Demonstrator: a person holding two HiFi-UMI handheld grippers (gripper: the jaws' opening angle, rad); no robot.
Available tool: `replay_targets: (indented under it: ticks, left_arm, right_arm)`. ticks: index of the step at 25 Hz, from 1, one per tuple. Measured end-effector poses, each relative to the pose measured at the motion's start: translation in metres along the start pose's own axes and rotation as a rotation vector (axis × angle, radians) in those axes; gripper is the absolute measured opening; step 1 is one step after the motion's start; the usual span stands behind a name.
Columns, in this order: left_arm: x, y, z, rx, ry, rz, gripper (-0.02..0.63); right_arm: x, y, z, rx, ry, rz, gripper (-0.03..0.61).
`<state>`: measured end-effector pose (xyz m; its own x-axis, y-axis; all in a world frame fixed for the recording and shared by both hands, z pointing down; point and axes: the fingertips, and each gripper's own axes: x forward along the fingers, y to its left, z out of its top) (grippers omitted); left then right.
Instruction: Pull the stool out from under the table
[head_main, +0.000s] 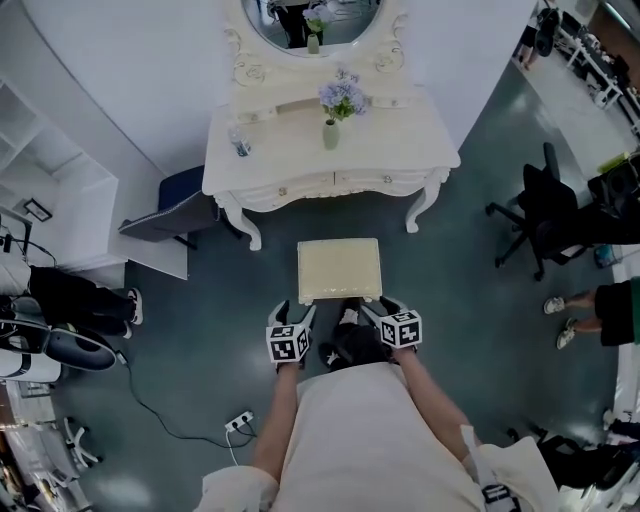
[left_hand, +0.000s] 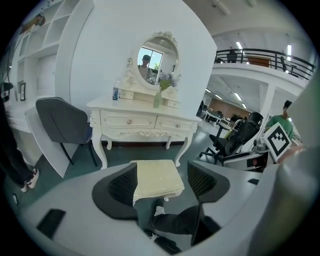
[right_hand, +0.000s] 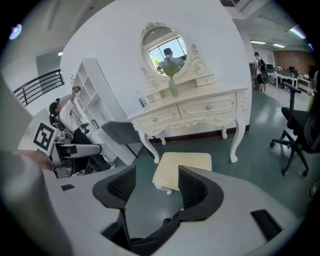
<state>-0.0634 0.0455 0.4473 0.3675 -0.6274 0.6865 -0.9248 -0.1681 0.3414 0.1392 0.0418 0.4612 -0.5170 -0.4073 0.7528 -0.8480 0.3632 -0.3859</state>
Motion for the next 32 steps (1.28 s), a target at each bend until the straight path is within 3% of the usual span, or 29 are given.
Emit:
replay_targets:
  ticks: [4, 7, 15, 26, 32]
  left_arm:
    - [-0.008, -0.002, -0.007, -0.008, -0.013, 0.004, 0.254]
    - [-0.01, -0.002, -0.01, -0.008, -0.017, 0.015, 0.196]
    - [-0.016, 0.004, -0.016, -0.016, -0.021, 0.048, 0.038]
    - [-0.013, -0.009, -0.02, -0.074, -0.03, 0.001, 0.014]
    - [-0.007, -0.019, -0.022, -0.033, -0.009, -0.019, 0.014]
  right_arm:
    - [-0.007, 0.01, -0.004, -0.029, -0.011, 0.018, 0.278]
    - [-0.013, 0.006, -0.001, -0.03, -0.036, 0.001, 0.187]
    - [-0.015, -0.001, -0.004, -0.004, -0.044, -0.027, 0.072]
    - [-0.02, -0.011, -0.011, 0.004, -0.052, -0.038, 0.043]
    - [-0.022, -0.018, -0.015, 0.01, -0.027, -0.058, 0.043]
